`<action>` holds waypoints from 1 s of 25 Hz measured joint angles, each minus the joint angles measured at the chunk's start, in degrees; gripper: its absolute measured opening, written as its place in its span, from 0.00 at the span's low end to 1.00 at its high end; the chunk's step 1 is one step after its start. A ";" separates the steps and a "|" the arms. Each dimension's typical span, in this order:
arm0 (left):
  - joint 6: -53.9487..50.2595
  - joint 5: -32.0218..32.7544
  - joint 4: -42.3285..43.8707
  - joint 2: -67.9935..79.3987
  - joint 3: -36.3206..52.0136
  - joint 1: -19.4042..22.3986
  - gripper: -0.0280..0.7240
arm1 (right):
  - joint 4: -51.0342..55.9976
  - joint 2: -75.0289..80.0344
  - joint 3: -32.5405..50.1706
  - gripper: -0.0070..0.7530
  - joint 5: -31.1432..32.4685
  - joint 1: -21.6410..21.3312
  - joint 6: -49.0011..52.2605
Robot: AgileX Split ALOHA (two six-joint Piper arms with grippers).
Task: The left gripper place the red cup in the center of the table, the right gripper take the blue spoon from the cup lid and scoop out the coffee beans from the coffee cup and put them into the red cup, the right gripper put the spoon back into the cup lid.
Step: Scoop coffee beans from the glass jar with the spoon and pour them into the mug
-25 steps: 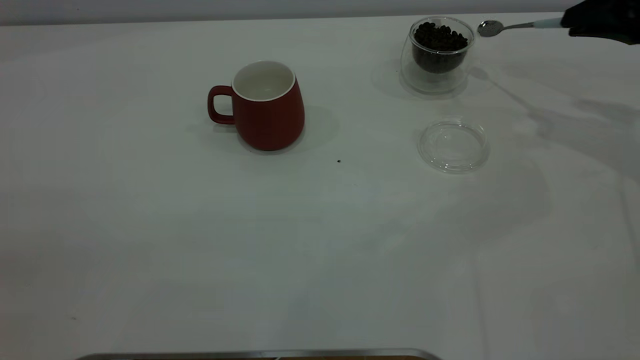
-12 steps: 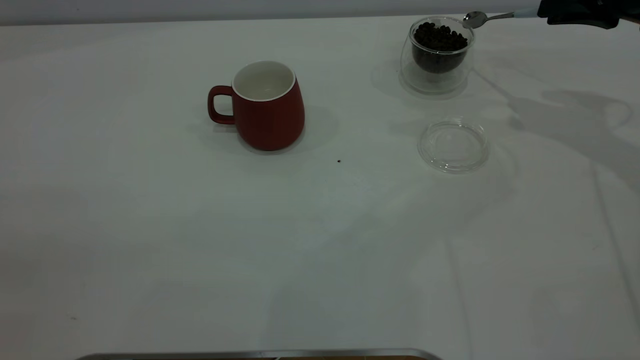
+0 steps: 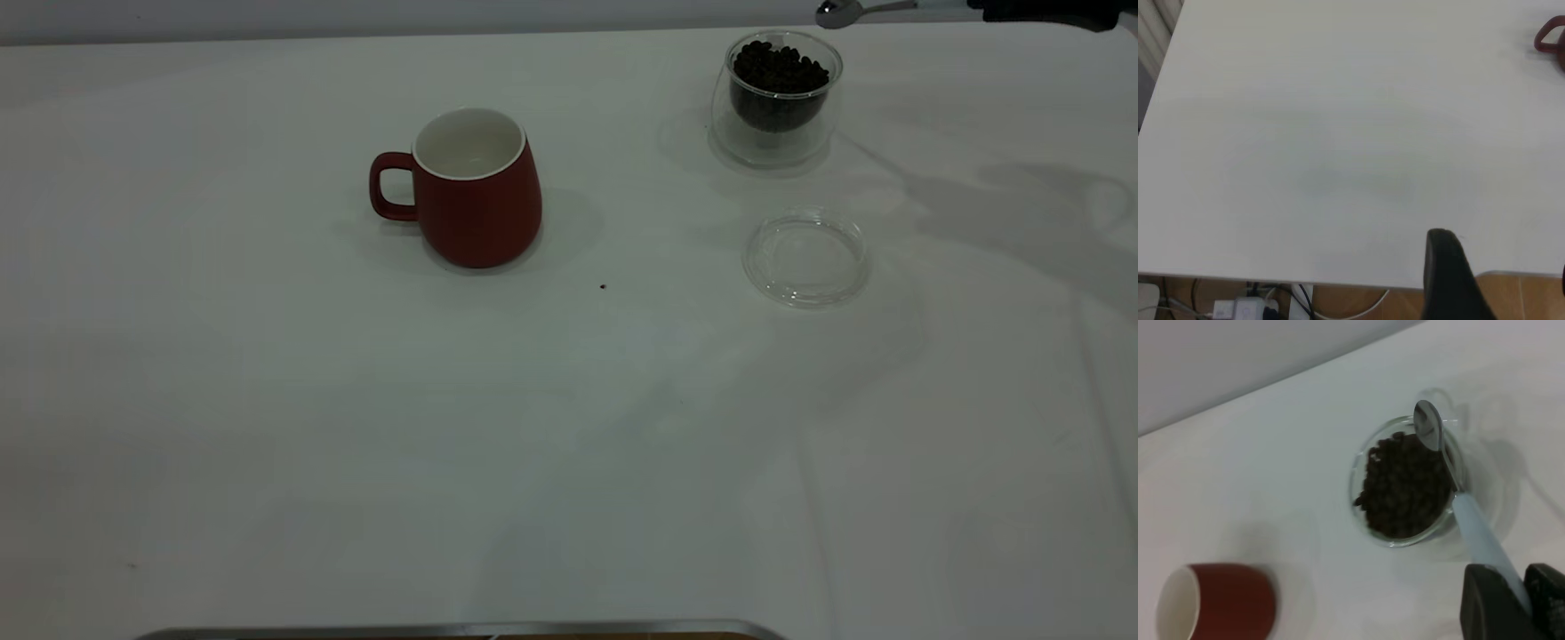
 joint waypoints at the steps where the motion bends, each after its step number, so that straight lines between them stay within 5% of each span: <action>1: 0.00 0.00 0.00 0.00 0.00 0.00 0.66 | -0.80 -0.05 0.00 0.15 0.29 0.15 0.56; 12: 0.00 0.00 0.00 0.00 0.00 0.00 0.66 | -2.75 -0.07 0.00 0.15 -11.82 8.27 1.29; 25: 0.00 0.00 0.00 0.00 0.00 0.00 0.66 | -2.97 -0.07 0.00 0.15 -14.90 9.24 1.37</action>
